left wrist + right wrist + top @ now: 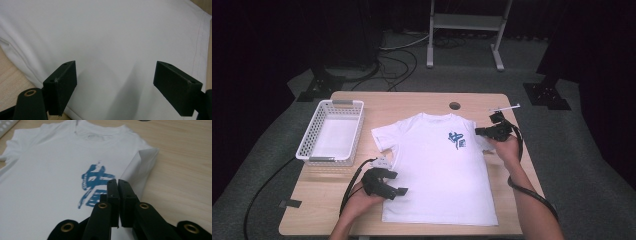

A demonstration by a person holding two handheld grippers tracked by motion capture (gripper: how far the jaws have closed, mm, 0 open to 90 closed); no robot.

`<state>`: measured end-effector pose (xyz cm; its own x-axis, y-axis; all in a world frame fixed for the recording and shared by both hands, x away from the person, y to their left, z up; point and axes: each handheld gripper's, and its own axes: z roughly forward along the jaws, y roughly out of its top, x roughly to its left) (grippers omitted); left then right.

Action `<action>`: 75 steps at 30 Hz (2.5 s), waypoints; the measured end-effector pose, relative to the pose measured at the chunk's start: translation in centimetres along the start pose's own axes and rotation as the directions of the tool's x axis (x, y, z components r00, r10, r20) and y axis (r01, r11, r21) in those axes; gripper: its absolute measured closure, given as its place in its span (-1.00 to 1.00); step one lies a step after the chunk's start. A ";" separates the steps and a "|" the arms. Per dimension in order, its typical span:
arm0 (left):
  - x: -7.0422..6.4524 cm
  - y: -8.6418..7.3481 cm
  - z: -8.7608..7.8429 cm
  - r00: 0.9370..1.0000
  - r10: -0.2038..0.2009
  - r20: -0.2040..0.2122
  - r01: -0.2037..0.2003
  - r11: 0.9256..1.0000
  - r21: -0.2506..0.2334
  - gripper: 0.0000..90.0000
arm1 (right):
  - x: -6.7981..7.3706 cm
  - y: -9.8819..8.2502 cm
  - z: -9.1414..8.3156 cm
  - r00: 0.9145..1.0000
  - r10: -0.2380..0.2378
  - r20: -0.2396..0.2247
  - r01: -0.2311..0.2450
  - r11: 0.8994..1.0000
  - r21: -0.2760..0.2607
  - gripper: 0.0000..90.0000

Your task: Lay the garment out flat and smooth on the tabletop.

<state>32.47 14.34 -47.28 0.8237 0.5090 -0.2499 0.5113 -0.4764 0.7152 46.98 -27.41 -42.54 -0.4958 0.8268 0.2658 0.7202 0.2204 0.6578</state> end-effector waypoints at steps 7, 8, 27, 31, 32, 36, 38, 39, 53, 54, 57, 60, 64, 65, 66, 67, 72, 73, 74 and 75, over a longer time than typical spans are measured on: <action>0.0 -0.3 -0.1 1.000 -0.003 0.001 0.003 1.000 -0.004 -0.60 | 3.9 -1.5 1.4 0.994 -0.087 -0.069 0.090 0.995 0.043 0.95; 0.0 -0.4 -0.1 1.000 -0.004 0.002 0.004 1.000 -0.005 -0.60 | 4.4 -1.9 1.6 0.993 -0.095 -0.077 0.099 0.994 0.053 0.94; -0.3 -0.9 -0.1 1.000 -0.008 0.012 0.008 1.000 -0.025 -0.60 | 4.7 -2.6 1.7 0.994 -0.022 -0.103 0.031 0.996 0.079 0.57; -0.3 -0.9 -0.1 1.000 -0.009 0.016 0.010 1.000 -0.026 -0.60 | 3.4 -2.0 2.2 0.998 0.021 -0.060 -0.016 0.997 0.077 0.57; -0.3 -0.9 -0.2 1.000 -0.011 0.017 0.012 1.000 -0.026 -0.60 | 3.2 -1.9 2.3 0.998 0.030 -0.053 -0.025 0.996 0.082 0.57; -0.2 -0.9 -0.2 1.000 -0.012 0.018 0.012 1.000 -0.025 -0.60 | 2.5 -1.7 3.1 0.998 0.053 -0.031 -0.050 0.994 0.096 0.57; -0.1 -1.0 -0.2 1.000 -0.014 0.018 0.014 0.999 -0.029 -0.60 | 2.3 -1.6 3.4 0.998 0.057 -0.026 -0.054 0.993 0.104 0.58; -0.1 -1.0 -0.3 1.000 -0.014 0.017 0.015 0.999 -0.030 -0.60 | 2.3 -1.6 3.6 0.998 0.055 -0.024 -0.052 0.993 0.108 0.58; 0.0 -1.1 -0.4 1.000 -0.019 0.020 0.019 0.999 -0.031 -0.60 | 3.3 -2.0 4.4 0.999 -0.034 -0.025 0.037 0.989 0.142 0.90; 0.0 -1.1 -0.4 1.000 -0.020 0.020 0.020 0.999 -0.031 -0.60 | 3.4 -2.0 4.3 0.999 -0.039 -0.030 0.043 0.990 0.137 0.93; -0.1 -1.0 -0.4 1.000 -0.020 0.018 0.021 0.999 -0.029 -0.60 | 3.5 -2.0 4.1 0.998 -0.044 -0.035 0.048 0.991 0.129 0.97; 0.0 -1.0 -0.4 1.000 -0.020 0.018 0.021 0.999 -0.027 -0.60 | 3.5 -1.8 3.6 0.998 -0.052 -0.035 0.056 0.992 0.117 0.98; 0.0 -1.0 -0.4 1.000 -0.025 0.018 0.026 0.999 -0.027 -0.60 | 3.4 -1.5 2.9 0.998 -0.058 -0.024 0.060 0.993 0.104 0.98; 0.0 -1.0 -0.4 1.000 -0.026 0.018 0.026 0.999 -0.027 -0.60 | 3.3 -1.4 2.7 0.998 -0.061 -0.021 0.063 0.993 0.098 0.98; 0.0 -1.0 -0.4 1.000 -0.026 0.017 0.027 0.999 -0.027 -0.60 | 3.1 -1.3 2.5 0.998 -0.061 -0.018 0.062 0.994 0.094 0.98; 0.0 -1.0 -0.4 1.000 -0.026 0.017 0.026 0.999 -0.026 -0.60 | 3.0 -1.2 2.3 0.998 -0.058 -0.014 0.059 0.994 0.088 0.98; 0.0 -0.9 -0.4 1.000 -0.027 0.015 0.027 0.999 -0.022 -0.60 | 2.2 -1.0 1.3 0.999 -0.053 0.012 0.052 0.996 0.073 0.98; 0.0 -0.9 -0.4 0.999 -0.029 0.015 0.029 0.999 -0.022 -0.60 | 2.0 -1.0 1.0 0.999 -0.047 0.017 0.045 0.996 0.071 0.98; 0.0 -0.9 -0.4 0.999 -0.030 0.016 0.030 0.999 -0.022 -0.60 | 1.7 -1.0 0.8 0.999 -0.043 0.023 0.042 0.997 0.068 0.98; 0.0 -0.9 -0.4 0.999 -0.030 0.017 0.031 0.999 -0.022 -0.60 | 1.5 -1.0 0.6 0.999 -0.040 0.032 0.037 0.997 0.066 0.98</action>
<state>31.91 15.04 -47.68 0.8118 0.5110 -0.2824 0.5309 -0.4449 0.7212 45.83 -26.11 -43.25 -0.5082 0.8335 0.2170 0.7314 0.2847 0.6196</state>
